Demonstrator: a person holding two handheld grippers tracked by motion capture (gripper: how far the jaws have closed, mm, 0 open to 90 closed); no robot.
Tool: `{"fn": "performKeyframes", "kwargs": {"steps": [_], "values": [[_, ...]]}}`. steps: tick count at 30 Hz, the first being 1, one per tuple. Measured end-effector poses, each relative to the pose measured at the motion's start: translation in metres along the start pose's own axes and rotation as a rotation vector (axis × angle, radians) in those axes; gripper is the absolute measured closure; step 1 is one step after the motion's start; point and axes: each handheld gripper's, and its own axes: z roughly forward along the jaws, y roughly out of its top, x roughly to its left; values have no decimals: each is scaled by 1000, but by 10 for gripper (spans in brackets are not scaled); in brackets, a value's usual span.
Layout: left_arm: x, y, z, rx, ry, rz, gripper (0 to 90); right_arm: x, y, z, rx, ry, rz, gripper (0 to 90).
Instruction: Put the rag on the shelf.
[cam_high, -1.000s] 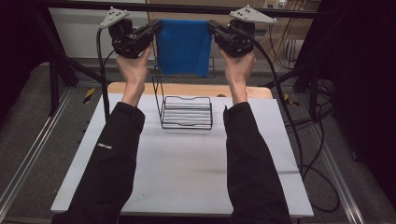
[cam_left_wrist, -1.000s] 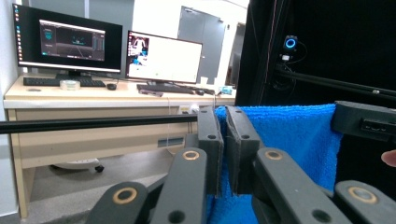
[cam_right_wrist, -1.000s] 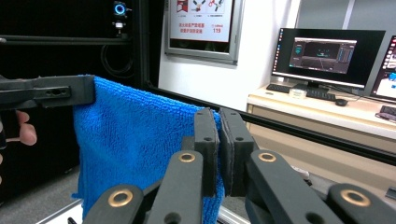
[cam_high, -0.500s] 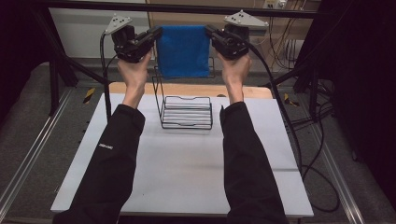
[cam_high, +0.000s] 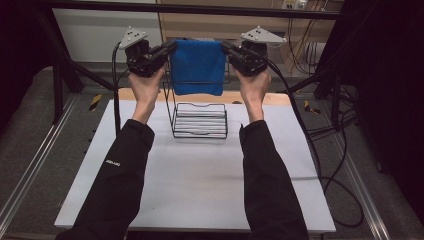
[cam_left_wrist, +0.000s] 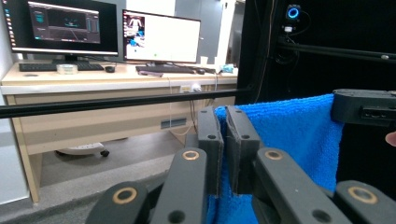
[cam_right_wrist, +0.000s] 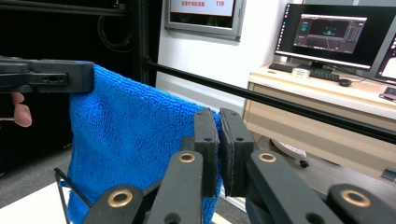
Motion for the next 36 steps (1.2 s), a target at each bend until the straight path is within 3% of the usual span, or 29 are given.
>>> {"fn": "performKeyframes", "kwargs": {"steps": [7,10,13,19,34,36], "values": [[-3,-7,-7,31,-23,4,848,3,-12,-6,12,17,13,867],[-6,-8,-10,46,-19,33,848,4,-17,-9,14,24,19,867],[-7,-9,-12,54,-26,32,848,5,-20,-11,13,29,16,867],[-8,-14,-13,63,-43,23,848,5,-20,-16,19,35,9,868],[-10,-20,-26,89,-53,56,847,14,-24,-24,34,57,-11,867],[-9,-22,-26,92,-54,46,847,16,-25,-25,37,61,-19,867]]}}
